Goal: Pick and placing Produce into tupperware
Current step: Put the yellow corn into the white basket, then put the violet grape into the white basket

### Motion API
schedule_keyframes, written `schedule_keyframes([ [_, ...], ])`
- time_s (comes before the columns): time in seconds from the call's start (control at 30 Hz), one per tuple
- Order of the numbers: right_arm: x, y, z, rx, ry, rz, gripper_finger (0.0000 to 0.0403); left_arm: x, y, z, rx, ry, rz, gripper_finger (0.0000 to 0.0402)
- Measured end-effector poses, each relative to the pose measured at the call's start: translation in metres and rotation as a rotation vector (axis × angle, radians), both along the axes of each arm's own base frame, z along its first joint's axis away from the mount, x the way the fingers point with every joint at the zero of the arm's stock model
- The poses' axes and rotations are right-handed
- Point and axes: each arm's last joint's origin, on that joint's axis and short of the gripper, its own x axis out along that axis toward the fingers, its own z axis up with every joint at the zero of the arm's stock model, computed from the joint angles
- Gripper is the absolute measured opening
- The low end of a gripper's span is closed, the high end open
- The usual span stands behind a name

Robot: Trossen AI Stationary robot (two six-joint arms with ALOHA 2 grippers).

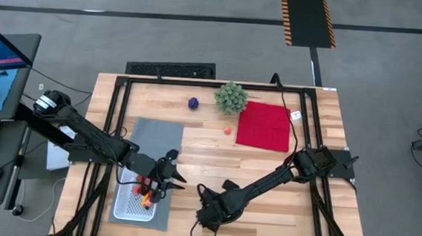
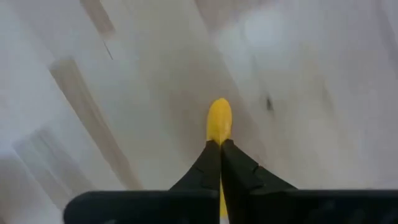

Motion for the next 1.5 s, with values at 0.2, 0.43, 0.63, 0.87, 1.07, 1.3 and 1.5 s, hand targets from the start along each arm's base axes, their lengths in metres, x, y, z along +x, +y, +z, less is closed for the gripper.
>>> schedule_keyframes([
  [0.2,0.025,-0.005,0.024,-0.067,-0.204,0.122,0.0020,-0.018,0.006,0.052,-0.036,-0.090,-0.030,0.0092],
  [0.43,0.070,-0.010,0.055,0.010,-0.581,0.394,0.0013,-0.059,0.012,0.099,-0.152,-0.262,-0.140,0.0092],
  [0.63,0.094,-0.037,0.068,-0.066,-0.759,0.447,0.0029,-0.082,0.012,0.115,-0.190,-0.347,-0.200,0.0092],
  [0.87,0.118,-0.060,0.075,-0.037,-0.971,0.548,0.0028,-0.086,0.010,0.115,-0.153,-0.356,-0.172,0.0092],
  [1.07,0.133,-0.085,0.067,0.066,-0.993,0.534,0.0017,-0.086,0.010,0.110,-0.130,-0.317,-0.171,0.0092],
  [1.3,0.163,-0.078,0.051,0.197,-0.996,0.561,0.0108,-0.086,0.011,0.109,-0.123,-0.307,-0.153,0.0092],
  [1.5,0.169,-0.079,0.045,0.173,-0.951,0.571,0.0180,-0.085,0.011,0.108,-0.121,-0.294,-0.129,0.0092],
])
